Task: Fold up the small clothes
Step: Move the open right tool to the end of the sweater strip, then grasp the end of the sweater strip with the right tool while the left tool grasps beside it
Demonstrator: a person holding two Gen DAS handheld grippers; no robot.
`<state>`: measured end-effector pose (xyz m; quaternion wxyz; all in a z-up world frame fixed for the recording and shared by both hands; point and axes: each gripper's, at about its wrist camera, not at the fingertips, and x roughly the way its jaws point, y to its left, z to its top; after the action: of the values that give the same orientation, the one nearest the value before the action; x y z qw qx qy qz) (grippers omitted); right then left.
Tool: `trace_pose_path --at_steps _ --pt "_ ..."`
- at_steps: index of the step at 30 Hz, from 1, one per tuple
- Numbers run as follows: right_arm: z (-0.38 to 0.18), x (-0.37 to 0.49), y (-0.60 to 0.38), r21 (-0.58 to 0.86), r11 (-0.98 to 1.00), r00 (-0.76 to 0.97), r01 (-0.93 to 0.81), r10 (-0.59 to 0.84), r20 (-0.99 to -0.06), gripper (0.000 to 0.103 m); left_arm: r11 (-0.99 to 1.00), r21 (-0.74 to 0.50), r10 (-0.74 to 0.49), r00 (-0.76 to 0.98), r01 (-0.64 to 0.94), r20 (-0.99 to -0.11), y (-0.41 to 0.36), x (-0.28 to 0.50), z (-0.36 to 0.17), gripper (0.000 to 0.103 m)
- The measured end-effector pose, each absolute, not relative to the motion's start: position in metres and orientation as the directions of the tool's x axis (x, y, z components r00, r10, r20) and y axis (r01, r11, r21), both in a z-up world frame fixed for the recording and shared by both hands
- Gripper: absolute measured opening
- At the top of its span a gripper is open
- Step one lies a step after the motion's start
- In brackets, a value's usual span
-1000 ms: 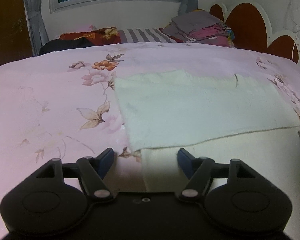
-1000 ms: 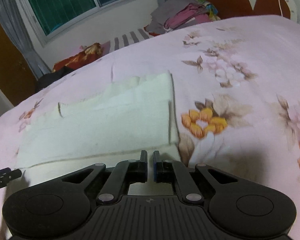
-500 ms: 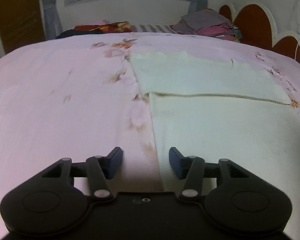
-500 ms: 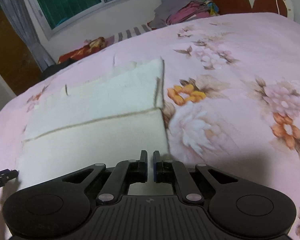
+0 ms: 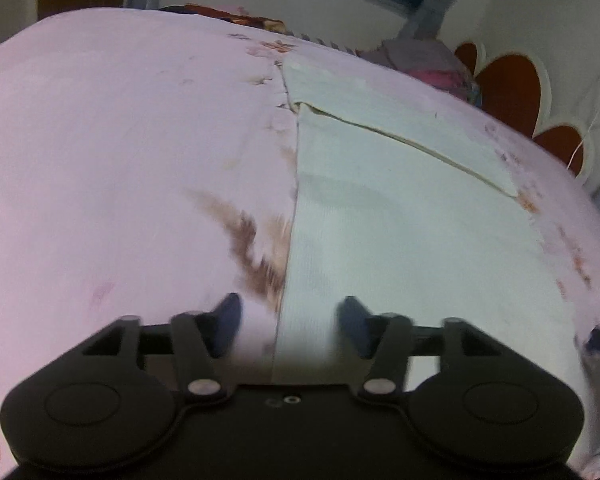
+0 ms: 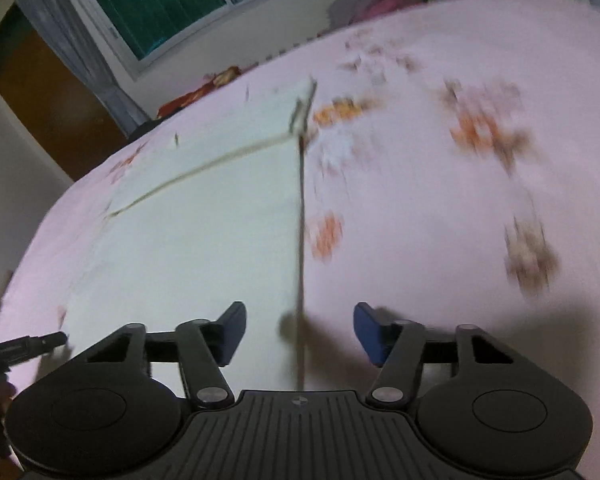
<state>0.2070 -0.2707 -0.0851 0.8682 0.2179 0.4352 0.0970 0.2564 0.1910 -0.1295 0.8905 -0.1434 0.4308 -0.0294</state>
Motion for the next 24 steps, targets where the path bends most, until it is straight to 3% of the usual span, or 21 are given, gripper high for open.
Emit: trace_pose_path --at_steps 5,15,22,24 --pt "-0.098 0.170 -0.276 0.556 0.829 0.573 0.048 0.434 -0.696 0.056 0.941 -0.337 -0.241 0.615 -0.042 -0.751 0.197 0.216 -0.131 0.058" --pt "-0.100 0.133 -0.268 0.651 0.758 0.538 0.028 0.537 -0.649 0.056 0.746 -0.661 -0.491 0.606 -0.078 -0.626 0.218 0.178 -0.157 0.048" --pt "-0.109 0.137 -0.268 0.740 0.669 0.520 0.065 0.610 -0.598 0.039 0.694 -0.715 -0.525 0.620 -0.085 -0.583 0.220 0.188 -0.168 0.039" --pt "-0.112 0.139 -0.274 0.770 0.632 0.528 0.081 0.629 -0.571 0.038 0.699 -0.710 -0.521 0.620 -0.085 -0.587 0.221 0.191 -0.167 0.036"
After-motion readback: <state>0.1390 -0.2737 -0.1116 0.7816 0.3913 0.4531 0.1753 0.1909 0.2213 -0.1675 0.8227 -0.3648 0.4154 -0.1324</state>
